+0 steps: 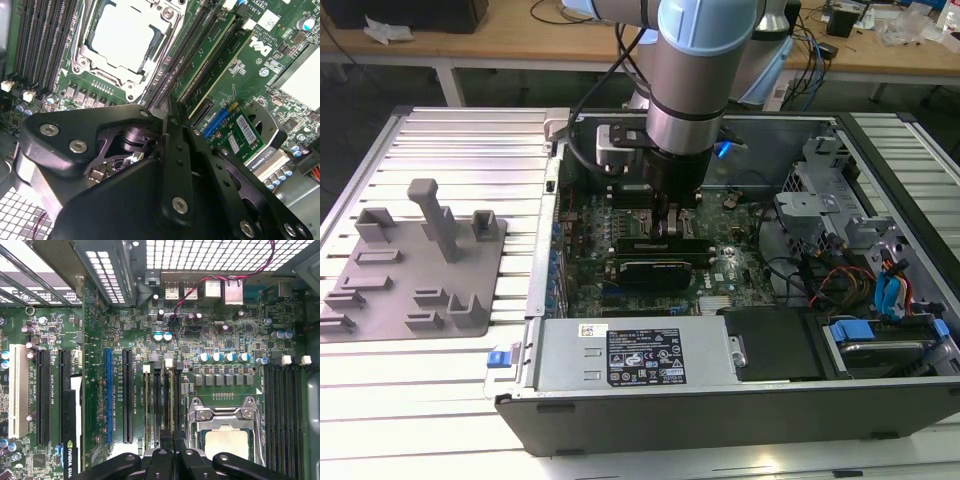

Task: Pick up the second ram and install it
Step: 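Insert the second ram into the second slot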

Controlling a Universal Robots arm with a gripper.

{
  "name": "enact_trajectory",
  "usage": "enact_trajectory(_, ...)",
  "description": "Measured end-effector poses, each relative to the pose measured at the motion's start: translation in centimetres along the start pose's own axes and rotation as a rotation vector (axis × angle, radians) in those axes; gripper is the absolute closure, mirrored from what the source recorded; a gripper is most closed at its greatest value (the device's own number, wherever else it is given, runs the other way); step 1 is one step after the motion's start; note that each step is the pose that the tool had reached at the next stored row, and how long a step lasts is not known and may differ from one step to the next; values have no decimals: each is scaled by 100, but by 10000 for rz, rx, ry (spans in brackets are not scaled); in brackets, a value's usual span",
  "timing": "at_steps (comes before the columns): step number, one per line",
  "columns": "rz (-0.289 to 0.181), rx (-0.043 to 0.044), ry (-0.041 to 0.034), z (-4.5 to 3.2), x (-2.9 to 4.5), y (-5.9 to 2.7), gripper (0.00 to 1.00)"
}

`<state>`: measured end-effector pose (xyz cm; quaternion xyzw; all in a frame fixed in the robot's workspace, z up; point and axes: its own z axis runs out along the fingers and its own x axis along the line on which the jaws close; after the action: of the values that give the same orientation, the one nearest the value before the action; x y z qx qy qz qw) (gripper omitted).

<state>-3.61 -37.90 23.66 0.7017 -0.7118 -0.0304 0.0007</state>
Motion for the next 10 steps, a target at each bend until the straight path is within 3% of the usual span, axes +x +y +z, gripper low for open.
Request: enact_trajectory(10, -75, -4, 4, -1, 0, -1, 91)
